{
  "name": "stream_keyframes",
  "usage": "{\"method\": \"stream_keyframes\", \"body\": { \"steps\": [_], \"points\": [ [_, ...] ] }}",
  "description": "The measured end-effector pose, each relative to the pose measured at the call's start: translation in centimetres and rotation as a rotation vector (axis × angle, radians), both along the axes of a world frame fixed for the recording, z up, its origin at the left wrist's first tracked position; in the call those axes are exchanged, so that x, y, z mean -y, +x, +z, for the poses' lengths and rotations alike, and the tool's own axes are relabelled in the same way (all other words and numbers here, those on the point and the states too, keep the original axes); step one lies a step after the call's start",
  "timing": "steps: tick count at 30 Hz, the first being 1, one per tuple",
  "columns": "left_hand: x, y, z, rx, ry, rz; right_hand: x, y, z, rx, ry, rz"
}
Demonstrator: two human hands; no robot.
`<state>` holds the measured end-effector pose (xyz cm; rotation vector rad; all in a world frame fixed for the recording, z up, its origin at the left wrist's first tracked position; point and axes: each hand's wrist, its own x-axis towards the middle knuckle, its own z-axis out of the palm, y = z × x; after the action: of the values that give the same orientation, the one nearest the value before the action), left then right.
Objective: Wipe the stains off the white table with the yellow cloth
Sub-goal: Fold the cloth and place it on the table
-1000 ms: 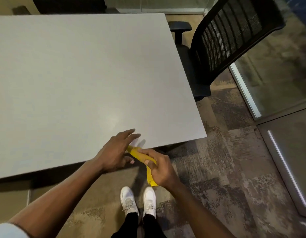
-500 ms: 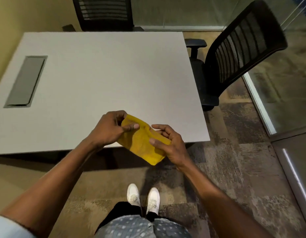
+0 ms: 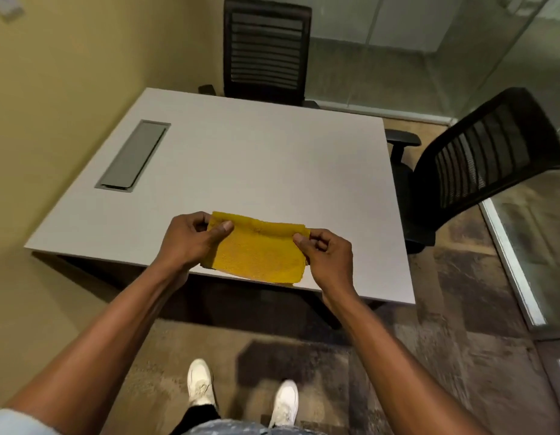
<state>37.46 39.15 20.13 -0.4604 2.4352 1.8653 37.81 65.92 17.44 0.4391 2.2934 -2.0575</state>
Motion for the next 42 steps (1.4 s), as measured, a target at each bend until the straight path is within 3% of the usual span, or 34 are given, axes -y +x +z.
{"method": "stream_keyframes", "body": {
  "steps": [8,14,19,26,35,42],
  "points": [
    [10.2,-1.5,0.0,0.096,0.175,0.098,9.6,-2.9,1.0,-0.004,0.104,-0.012],
    [17.2,-4.5,-0.1,0.066,0.116,0.089,17.4,-4.8,0.8,-0.001,0.11,-0.061],
    [20.3,-7.0,0.2,0.117,0.192,0.108,21.6,-6.2,1.0,-0.03,0.176,-0.123],
    [21.8,-11.6,-0.6,-0.019,0.102,0.066,22.9,-11.4,0.8,-0.055,0.193,-0.153],
    [22.9,-19.6,-1.9,0.015,-0.101,-0.011,23.4,-21.4,-2.3,0.018,0.093,0.063],
    [24.4,-23.9,-4.1,0.09,-0.161,0.03,25.5,-27.4,-5.2,-0.016,0.215,0.262]
  ]
}}
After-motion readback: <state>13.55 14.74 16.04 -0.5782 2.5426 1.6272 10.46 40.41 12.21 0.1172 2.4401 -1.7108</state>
